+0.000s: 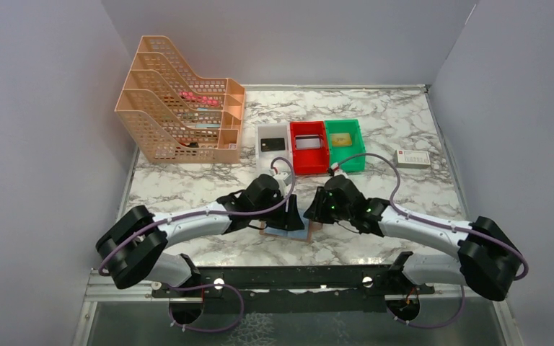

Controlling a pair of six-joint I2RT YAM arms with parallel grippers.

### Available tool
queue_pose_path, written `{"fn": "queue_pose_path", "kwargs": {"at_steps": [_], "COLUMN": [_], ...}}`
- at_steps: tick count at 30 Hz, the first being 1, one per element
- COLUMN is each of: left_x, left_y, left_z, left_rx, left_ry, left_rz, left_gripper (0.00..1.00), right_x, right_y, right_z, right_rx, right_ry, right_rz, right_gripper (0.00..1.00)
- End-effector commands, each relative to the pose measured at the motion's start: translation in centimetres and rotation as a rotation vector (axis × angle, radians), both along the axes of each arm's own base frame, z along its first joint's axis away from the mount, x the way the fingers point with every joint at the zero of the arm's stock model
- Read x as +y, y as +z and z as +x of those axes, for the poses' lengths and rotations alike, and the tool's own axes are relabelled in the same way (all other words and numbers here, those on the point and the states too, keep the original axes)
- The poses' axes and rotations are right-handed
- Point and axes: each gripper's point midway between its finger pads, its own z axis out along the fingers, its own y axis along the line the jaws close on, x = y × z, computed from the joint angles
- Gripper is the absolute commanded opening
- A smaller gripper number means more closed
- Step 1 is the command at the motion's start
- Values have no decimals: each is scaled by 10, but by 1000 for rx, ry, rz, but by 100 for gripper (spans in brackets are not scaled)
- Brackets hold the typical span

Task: Take the credit cards out of the card holder

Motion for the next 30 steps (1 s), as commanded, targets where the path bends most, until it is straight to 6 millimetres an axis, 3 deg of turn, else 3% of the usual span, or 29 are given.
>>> {"fn": "queue_pose_path", "kwargs": {"at_steps": [1, 5, 10, 17, 30], "left_x": [28, 53, 82, 65, 54], "left_y": [-1, 6, -1, -16, -32], "left_z": [2, 12, 28, 26, 22], "left_rx": [-41, -100, -138, -87, -49], "left_ry": [47, 147, 270, 212, 160], "left_rz": [116, 177, 273, 267, 252], "left_gripper": [56, 64, 69, 69, 66], "right_x": [30, 38, 49, 37, 26], "right_y": [14, 17, 6, -36, -53], "right_z": [5, 6, -2, -11, -17], "right_rx": [-10, -11, 33, 143, 167], "right_ry": [98, 135, 224, 202, 177], "right_rz": [73, 77, 70, -20, -53], "right_gripper": [29, 30, 30, 29, 29]}}
